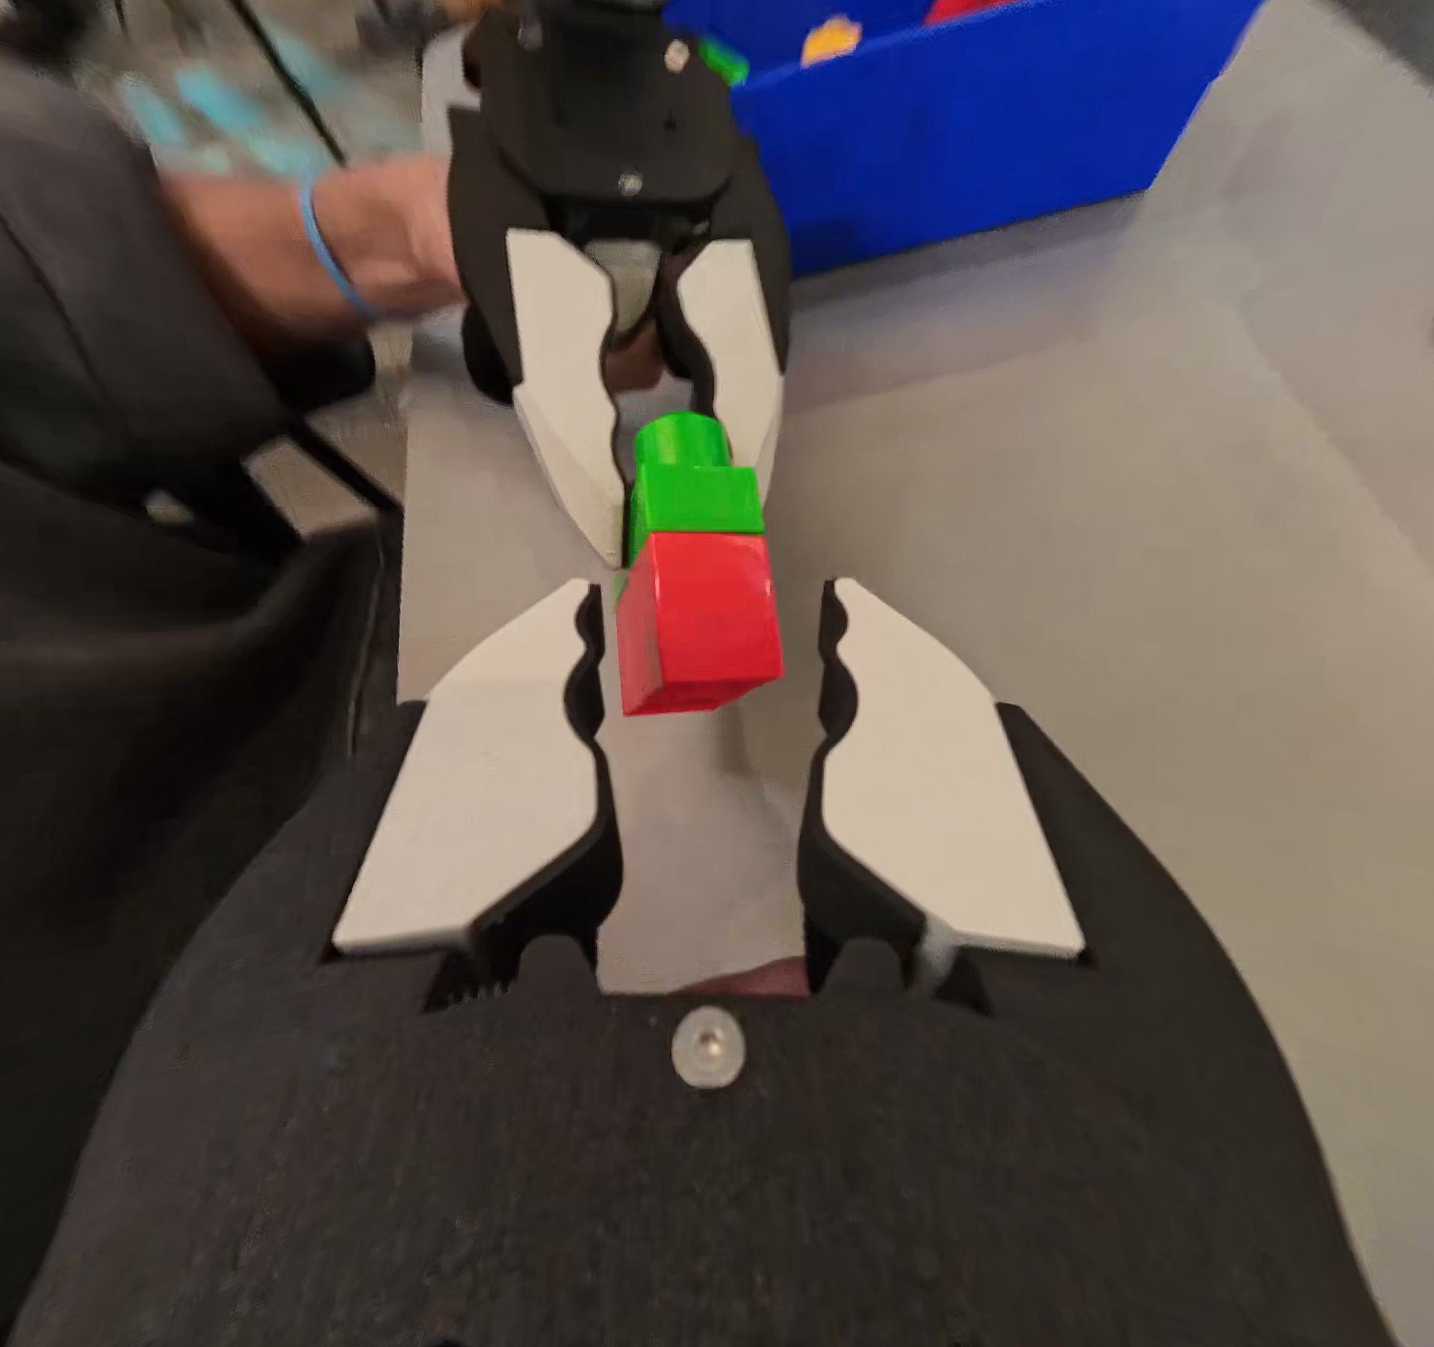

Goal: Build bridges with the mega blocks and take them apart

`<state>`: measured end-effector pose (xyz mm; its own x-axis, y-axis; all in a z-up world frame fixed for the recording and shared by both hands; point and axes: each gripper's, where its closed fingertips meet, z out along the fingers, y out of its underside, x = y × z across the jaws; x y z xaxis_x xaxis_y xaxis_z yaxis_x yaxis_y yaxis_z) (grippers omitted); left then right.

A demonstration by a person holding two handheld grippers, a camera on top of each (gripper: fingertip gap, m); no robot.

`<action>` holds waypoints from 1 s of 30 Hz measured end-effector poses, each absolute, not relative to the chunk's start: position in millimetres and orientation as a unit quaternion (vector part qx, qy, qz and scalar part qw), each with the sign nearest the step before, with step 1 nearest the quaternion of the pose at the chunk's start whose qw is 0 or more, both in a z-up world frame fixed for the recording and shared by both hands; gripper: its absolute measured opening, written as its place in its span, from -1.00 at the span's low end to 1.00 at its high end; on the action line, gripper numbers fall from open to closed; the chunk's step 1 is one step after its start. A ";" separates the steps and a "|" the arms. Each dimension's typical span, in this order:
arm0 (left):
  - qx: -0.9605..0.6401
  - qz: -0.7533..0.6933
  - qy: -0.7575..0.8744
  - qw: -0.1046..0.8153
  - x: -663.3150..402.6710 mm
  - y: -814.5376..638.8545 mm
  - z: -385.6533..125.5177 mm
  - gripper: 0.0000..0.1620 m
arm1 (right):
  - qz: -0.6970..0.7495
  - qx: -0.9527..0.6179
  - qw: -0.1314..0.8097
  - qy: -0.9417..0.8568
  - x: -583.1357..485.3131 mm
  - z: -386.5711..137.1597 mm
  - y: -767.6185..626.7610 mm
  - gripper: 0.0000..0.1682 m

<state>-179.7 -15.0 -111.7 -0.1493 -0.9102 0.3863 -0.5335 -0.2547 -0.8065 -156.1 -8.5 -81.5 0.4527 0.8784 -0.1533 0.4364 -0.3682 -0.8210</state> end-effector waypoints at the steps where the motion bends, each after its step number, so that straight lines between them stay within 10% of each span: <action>1: -0.623 -0.485 0.583 0.193 -179.5 -15.7 -112.7 -0.58 | 0.284 -0.772 0.342 -0.454 -160.2 -83.8 -10.4 -0.36; 18: -0.621 -0.402 0.638 0.211 -178.1 -26.1 -125.5 -0.58 | 0.206 -0.780 0.153 -0.570 -186.1 -102.0 -14.7 -0.60; 25: -0.624 -0.400 0.623 0.250 -173.3 -23.1 -116.3 -0.58 | 0.193 -0.763 0.215 -0.578 -177.3 -91.8 -13.8 -0.60; 30: -0.654 -0.411 0.575 0.270 -188.7 -5.0 -110.6 -0.19 | 0.155 -0.772 0.323 -0.525 -142.6 -70.9 -0.4 -0.60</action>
<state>-188.7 -5.0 -110.6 0.0006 -0.9742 0.2257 -0.5306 -0.1916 -0.8257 -142.6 -0.4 -70.9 0.4007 0.9107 0.1000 0.7109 -0.2402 -0.6610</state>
